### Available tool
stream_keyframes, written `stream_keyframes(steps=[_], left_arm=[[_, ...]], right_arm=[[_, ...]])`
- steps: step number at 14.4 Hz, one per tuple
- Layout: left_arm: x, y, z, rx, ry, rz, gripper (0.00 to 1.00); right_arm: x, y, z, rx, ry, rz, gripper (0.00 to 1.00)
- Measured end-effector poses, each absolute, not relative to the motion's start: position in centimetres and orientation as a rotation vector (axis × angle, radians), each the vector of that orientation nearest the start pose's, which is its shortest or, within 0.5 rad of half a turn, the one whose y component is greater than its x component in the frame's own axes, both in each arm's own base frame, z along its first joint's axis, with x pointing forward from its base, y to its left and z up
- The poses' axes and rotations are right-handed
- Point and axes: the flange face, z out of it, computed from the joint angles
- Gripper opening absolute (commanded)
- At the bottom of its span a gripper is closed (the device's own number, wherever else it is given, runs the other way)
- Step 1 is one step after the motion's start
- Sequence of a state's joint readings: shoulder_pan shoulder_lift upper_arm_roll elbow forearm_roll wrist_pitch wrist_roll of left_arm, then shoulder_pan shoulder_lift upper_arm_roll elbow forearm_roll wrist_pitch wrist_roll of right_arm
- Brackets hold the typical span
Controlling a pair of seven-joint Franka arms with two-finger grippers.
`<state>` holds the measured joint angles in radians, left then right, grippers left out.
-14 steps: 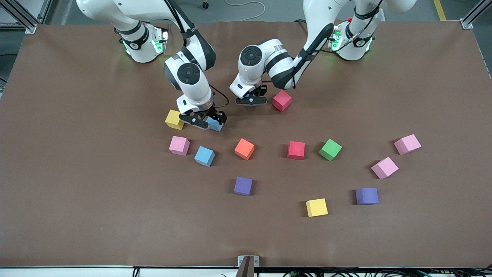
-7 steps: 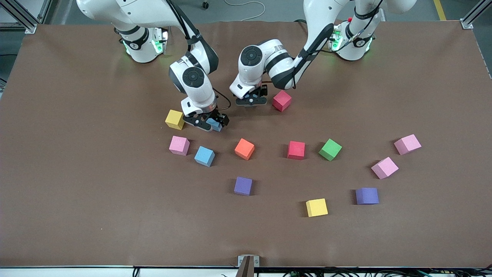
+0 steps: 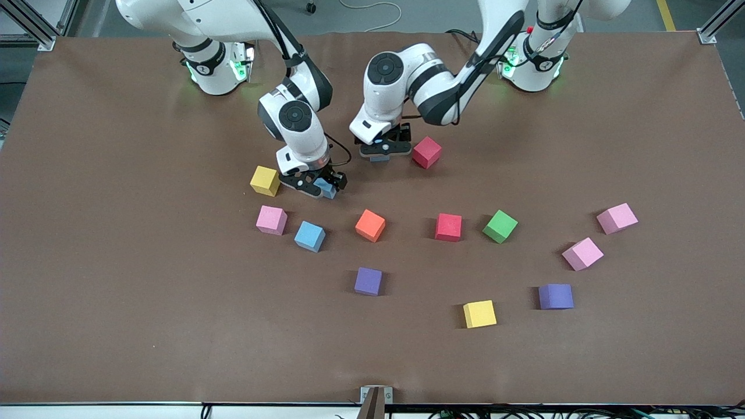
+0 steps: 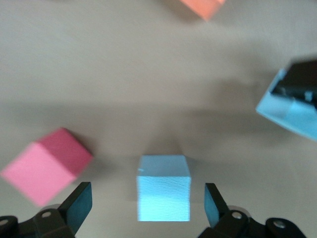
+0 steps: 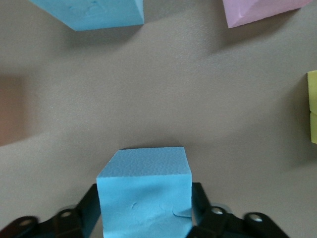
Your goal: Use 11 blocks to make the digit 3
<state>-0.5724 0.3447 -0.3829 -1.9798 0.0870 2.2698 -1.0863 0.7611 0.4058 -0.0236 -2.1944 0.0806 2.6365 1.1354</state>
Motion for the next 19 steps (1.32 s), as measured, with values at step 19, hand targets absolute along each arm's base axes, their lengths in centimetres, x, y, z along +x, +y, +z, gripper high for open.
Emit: stream_keyframes(steps=[19], left_arm=[[38.4, -34.8, 24.1, -2.842, -1.300, 0.119, 1.00]], right_arm=[[35.8, 37.8, 24.3, -2.313, 2.135, 0.063, 0.00]])
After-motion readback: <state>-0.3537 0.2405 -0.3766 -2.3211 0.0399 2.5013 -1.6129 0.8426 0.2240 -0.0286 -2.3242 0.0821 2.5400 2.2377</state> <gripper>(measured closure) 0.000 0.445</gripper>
